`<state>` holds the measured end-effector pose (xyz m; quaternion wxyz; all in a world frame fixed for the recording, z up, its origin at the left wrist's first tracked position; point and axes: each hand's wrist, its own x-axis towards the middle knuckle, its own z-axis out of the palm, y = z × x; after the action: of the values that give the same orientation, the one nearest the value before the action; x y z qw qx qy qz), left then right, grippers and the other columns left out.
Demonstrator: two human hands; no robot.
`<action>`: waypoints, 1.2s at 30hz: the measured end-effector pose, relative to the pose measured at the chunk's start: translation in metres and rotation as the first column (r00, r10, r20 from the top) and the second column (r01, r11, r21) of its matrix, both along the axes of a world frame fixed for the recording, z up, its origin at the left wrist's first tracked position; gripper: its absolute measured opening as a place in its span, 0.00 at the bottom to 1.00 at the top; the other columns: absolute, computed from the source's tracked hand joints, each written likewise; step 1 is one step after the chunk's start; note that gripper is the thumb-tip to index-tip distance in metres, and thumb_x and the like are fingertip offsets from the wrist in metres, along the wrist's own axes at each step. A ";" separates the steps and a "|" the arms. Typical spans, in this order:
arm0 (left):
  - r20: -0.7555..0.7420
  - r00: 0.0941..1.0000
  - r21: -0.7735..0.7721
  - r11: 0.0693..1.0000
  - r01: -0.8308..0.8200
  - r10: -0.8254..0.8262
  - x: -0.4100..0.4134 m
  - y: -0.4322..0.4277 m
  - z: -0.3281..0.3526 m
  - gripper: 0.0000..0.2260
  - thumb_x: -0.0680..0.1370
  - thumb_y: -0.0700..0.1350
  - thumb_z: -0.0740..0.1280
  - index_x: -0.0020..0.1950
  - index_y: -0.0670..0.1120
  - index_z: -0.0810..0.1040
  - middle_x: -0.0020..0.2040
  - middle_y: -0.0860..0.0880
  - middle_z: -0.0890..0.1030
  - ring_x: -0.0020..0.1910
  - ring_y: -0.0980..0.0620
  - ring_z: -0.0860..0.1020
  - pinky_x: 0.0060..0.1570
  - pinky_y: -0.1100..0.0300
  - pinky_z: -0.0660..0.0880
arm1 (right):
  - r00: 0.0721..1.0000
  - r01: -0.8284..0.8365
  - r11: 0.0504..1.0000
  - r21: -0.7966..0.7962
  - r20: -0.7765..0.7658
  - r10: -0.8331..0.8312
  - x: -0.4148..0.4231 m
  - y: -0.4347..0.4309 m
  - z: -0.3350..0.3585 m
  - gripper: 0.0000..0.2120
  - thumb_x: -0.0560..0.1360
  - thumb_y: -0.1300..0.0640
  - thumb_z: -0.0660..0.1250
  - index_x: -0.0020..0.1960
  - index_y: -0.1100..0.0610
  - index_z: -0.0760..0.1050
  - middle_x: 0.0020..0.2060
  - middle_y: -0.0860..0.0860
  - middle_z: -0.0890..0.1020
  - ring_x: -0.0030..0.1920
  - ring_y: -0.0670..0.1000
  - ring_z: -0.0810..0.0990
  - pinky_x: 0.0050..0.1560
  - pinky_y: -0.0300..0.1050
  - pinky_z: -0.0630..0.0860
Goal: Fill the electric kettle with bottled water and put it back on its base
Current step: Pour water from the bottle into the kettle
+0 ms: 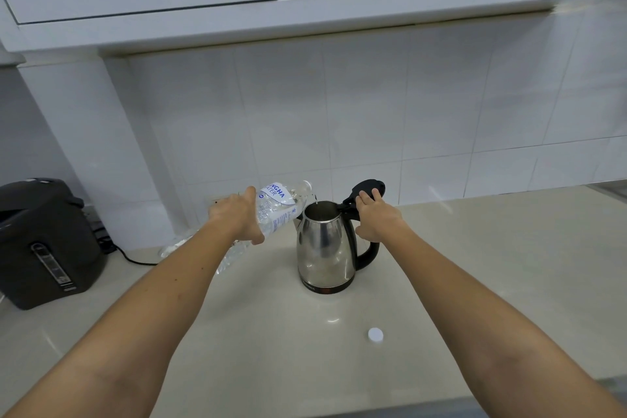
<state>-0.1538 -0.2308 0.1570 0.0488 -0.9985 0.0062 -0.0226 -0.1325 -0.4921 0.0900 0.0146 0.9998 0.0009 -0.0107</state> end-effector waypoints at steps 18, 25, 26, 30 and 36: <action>0.090 0.995 -0.496 0.868 0.012 0.037 -0.005 0.004 -0.042 0.35 0.63 0.51 0.74 0.64 0.47 0.61 0.52 0.46 0.77 0.46 0.42 0.77 0.42 0.55 0.73 | 1.000 -0.013 1.000 -0.010 -0.003 0.013 -0.001 -0.001 0.000 0.34 0.79 0.56 0.59 0.79 0.59 0.46 0.79 0.49 0.48 0.79 0.56 0.42 0.70 0.55 0.67; 0.109 0.980 -0.803 0.595 -0.012 0.167 -0.030 -0.002 -0.094 0.36 0.64 0.51 0.78 0.66 0.48 0.63 0.52 0.52 0.74 0.49 0.47 0.75 0.49 0.57 0.71 | 1.000 -0.021 0.999 -0.032 -0.009 0.021 -0.003 0.002 0.002 0.35 0.79 0.55 0.59 0.79 0.61 0.44 0.79 0.51 0.47 0.79 0.58 0.42 0.72 0.55 0.65; 0.113 0.979 -0.823 0.569 -0.005 0.172 -0.035 -0.004 -0.103 0.36 0.63 0.50 0.78 0.65 0.49 0.63 0.53 0.52 0.75 0.49 0.48 0.74 0.48 0.57 0.71 | 1.000 -0.021 0.999 -0.035 -0.010 0.020 -0.004 0.001 0.002 0.35 0.79 0.55 0.59 0.79 0.61 0.44 0.79 0.51 0.46 0.79 0.57 0.41 0.72 0.55 0.65; 0.086 0.968 -0.926 0.377 -0.010 0.237 -0.049 -0.008 -0.139 0.37 0.62 0.47 0.79 0.66 0.51 0.64 0.55 0.51 0.78 0.54 0.46 0.77 0.51 0.56 0.74 | 1.000 -0.009 1.000 -0.026 -0.017 0.008 -0.004 0.001 0.002 0.36 0.78 0.55 0.59 0.79 0.59 0.43 0.79 0.50 0.45 0.79 0.56 0.41 0.71 0.55 0.66; 0.077 0.960 -0.963 0.270 0.002 0.268 -0.069 -0.012 -0.163 0.37 0.64 0.44 0.80 0.67 0.50 0.64 0.52 0.54 0.76 0.50 0.51 0.76 0.48 0.59 0.70 | 1.000 0.001 0.999 -0.036 0.025 0.000 -0.009 0.003 -0.003 0.36 0.78 0.54 0.59 0.79 0.59 0.44 0.79 0.50 0.44 0.79 0.55 0.41 0.73 0.58 0.61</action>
<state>-0.2226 -0.2431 -0.0062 -0.5563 -0.8148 -0.0982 -0.1302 -0.1415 -0.4888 0.0867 0.0328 0.9995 0.0004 0.0018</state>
